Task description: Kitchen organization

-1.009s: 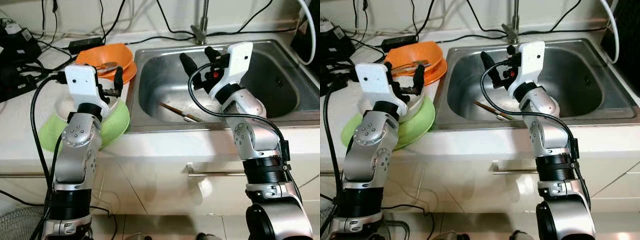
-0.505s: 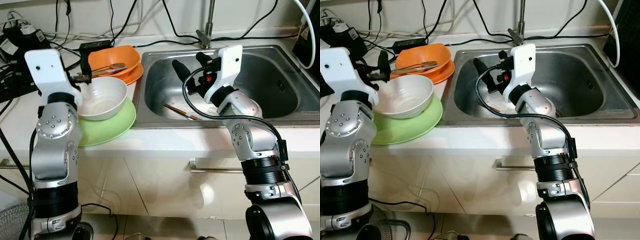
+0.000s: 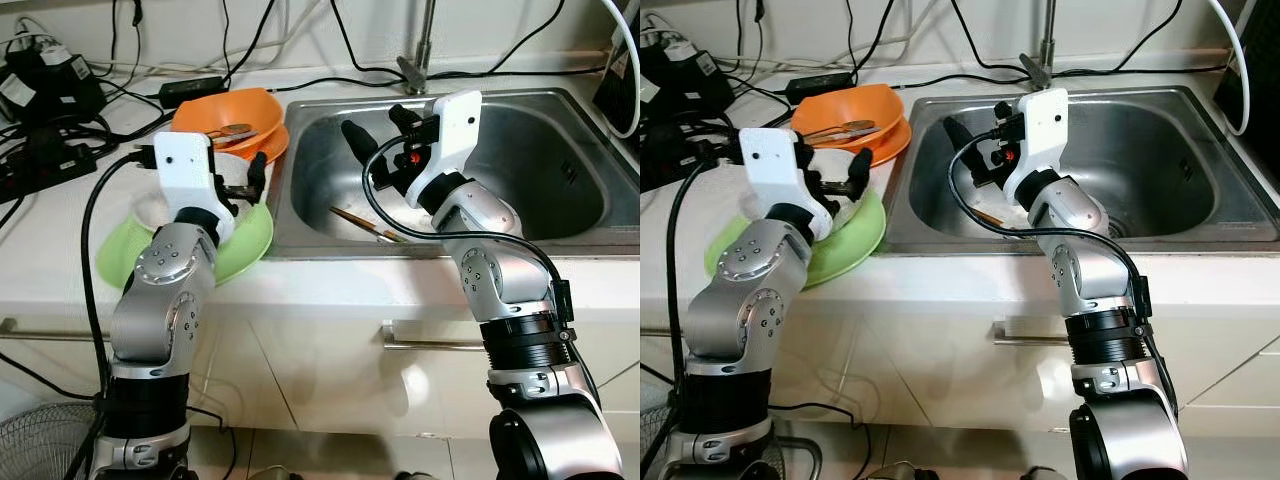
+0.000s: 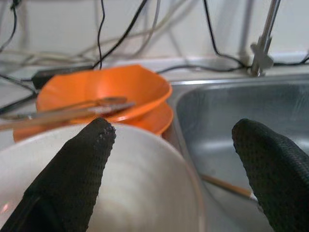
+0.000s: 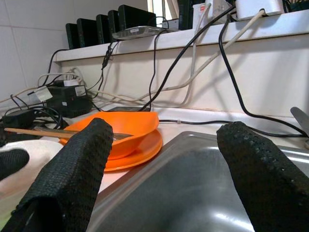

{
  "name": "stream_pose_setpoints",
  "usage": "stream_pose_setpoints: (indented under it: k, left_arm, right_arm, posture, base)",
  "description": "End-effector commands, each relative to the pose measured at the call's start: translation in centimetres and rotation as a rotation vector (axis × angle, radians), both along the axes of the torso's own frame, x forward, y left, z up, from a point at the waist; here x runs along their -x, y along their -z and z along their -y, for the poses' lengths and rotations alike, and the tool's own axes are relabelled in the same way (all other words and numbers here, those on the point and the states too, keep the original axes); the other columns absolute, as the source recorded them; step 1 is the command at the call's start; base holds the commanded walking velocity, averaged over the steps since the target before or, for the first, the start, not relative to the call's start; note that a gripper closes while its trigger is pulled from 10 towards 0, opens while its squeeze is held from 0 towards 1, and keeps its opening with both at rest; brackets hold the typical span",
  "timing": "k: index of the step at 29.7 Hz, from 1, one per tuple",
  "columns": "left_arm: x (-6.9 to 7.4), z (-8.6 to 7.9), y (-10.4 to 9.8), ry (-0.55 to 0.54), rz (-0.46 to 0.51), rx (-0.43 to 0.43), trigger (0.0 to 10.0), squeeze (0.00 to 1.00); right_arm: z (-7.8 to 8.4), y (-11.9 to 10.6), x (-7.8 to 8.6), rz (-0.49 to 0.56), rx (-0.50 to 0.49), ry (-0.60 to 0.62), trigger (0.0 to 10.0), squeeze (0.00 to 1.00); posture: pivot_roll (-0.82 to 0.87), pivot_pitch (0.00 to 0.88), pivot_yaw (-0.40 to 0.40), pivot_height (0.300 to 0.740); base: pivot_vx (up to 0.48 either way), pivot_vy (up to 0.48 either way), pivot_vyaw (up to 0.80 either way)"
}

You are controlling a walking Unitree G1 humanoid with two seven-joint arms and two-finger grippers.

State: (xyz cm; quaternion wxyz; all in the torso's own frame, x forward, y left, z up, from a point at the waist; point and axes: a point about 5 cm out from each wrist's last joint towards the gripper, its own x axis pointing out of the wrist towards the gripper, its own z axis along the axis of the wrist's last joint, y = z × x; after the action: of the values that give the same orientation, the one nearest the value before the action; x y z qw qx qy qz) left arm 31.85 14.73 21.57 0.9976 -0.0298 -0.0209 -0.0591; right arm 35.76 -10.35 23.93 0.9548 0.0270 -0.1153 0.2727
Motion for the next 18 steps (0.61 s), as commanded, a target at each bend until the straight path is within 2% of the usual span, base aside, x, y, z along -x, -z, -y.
stream_pose_setpoints:
  k: [1, 5, 9, 18]
  left_arm:
    - [0.5, -0.2, 0.3, -0.018, -0.031, -0.007, 10.0, 0.0]
    - [0.8, 0.3, 0.3, 0.022, -0.049, -0.016, 10.0, 0.0]
    - [1.1, 0.8, -0.1, 0.089, -0.068, -0.093, 10.0, 0.0]
    - [1.6, -0.6, -0.4, 0.107, -0.151, -0.174, 10.0, 0.0]
  right_arm:
    - [-0.3, 0.0, 0.1, -0.002, 0.005, -0.01, 10.0, 0.0]
    - [-0.3, 0.0, 0.1, -0.004, 0.005, -0.009, 10.0, 0.0]
    - [-0.4, 0.1, 0.0, -0.005, 0.003, -0.01, 10.0, 0.0]
    - [-0.2, 0.1, -0.1, -0.003, 0.008, -0.005, 10.0, 0.0]
  posture:
    - [-0.01, 0.045, 0.125, 0.74]
    - [0.0, 0.045, 0.121, 0.74]
    - [0.0, 0.041, 0.122, 0.74]
    - [0.0, 0.038, 0.126, 0.74]
  base:
    - [0.0, 0.0, 0.0]
    - [0.0, 0.0, 0.0]
    - [0.0, 0.0, 0.0]
    - [0.0, 0.0, 0.0]
